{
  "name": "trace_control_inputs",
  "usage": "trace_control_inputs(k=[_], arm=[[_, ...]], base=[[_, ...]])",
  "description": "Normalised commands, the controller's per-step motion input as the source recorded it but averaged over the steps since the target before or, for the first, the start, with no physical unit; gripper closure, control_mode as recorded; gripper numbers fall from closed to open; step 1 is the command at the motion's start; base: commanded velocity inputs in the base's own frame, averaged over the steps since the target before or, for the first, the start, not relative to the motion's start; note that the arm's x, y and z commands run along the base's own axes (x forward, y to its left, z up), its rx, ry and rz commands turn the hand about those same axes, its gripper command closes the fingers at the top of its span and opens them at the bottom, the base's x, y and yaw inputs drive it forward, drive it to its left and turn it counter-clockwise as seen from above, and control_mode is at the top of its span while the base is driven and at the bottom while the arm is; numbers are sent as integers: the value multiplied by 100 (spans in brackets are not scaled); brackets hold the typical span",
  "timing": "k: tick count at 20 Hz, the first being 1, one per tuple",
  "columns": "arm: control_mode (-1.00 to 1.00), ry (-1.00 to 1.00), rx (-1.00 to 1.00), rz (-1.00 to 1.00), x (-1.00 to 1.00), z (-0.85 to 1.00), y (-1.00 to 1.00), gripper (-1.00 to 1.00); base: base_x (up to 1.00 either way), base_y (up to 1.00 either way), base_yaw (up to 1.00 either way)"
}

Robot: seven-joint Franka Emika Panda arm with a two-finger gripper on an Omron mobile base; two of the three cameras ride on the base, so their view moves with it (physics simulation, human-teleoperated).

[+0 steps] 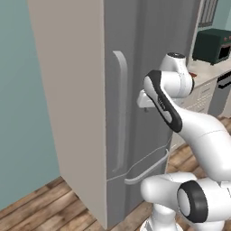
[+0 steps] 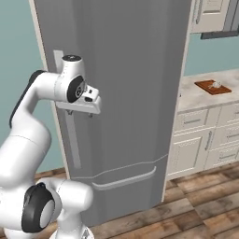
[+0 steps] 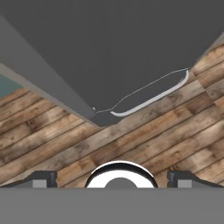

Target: Retrieve a lemon from the fridge and place it on the cutting board with the fish.

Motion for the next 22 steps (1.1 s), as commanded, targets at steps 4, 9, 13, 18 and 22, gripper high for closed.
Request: trace_control_inputs(k=[4, 9, 13, 18, 22], arm=[[100, 0, 0, 0, 0, 0, 0, -100], [100, 0, 0, 0, 0, 0, 0, -100], [100, 0, 0, 0, 0, 0, 0, -100], [100, 0, 0, 0, 0, 0, 0, -100], [-100, 2, 0, 5, 28, -1, 2, -100]], base=[[0, 14, 0], [0, 34, 0], [0, 43, 0], [0, 45, 0], [0, 0, 0]])
